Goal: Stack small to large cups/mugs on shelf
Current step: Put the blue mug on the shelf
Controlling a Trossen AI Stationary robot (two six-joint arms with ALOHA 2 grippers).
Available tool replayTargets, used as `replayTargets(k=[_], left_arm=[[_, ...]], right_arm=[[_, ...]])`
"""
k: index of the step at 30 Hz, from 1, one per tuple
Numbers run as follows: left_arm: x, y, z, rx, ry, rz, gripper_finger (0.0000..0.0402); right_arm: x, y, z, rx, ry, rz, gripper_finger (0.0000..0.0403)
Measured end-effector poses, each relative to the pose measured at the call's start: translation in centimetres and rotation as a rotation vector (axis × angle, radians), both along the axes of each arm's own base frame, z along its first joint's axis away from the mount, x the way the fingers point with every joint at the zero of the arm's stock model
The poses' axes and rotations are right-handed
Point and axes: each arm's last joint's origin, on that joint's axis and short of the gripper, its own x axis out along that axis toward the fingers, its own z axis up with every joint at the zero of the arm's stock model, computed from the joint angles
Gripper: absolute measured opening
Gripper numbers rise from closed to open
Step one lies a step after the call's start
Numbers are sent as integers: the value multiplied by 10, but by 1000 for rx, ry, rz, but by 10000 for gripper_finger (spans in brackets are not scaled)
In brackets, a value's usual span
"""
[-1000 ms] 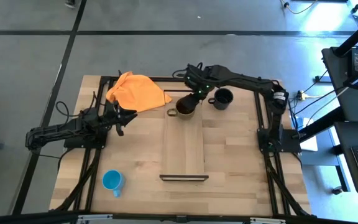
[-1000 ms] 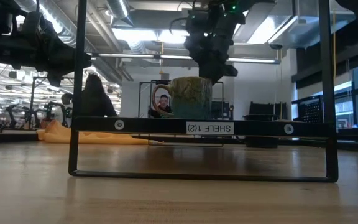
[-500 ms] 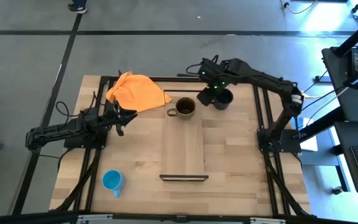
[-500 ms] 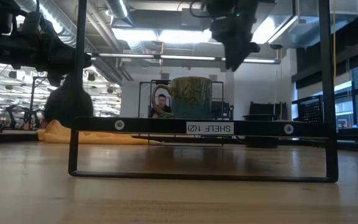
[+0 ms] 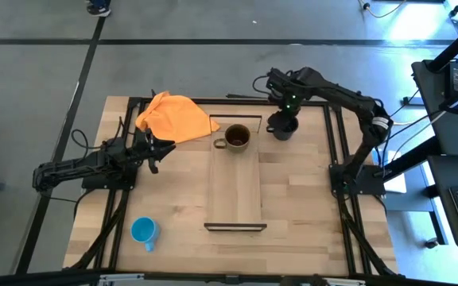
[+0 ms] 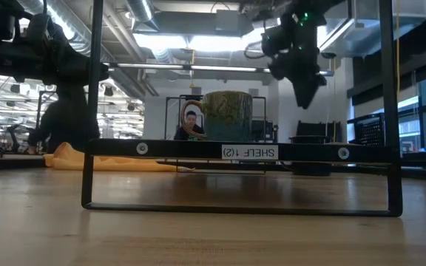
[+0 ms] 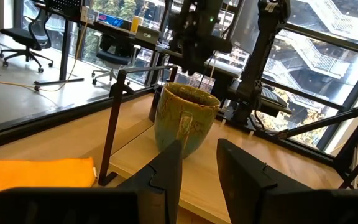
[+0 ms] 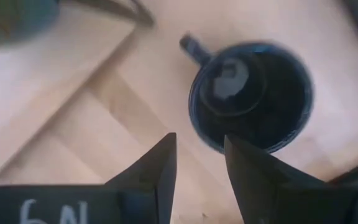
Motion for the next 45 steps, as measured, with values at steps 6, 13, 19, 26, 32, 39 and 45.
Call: replayTargets(k=[6,13,19,26,32,39,45], left_arm=[[0,0,0,0,0,0,94],[0,0,0,0,0,0,94],[0,0,0,0,0,0,94],[0,0,0,0,0,-1,94],[0,0,0,0,0,0,94],[0,0,0,0,0,0,94],[0,0,0,0,0,0,94]], right_arm=[[-22,-3,-22,69,-12,44,135],[-33,-5,-40,15,-44,80,136],[-44,-21,-28,-134,-72,12,136],[-71,-48,-32,-79,-173,-107,136],[-90,-61,-41,-83,-172,-163,136],[-89,-67,-52,-61,-153,-142,136],[-85,-74,-68,-25,-124,-141,136]])
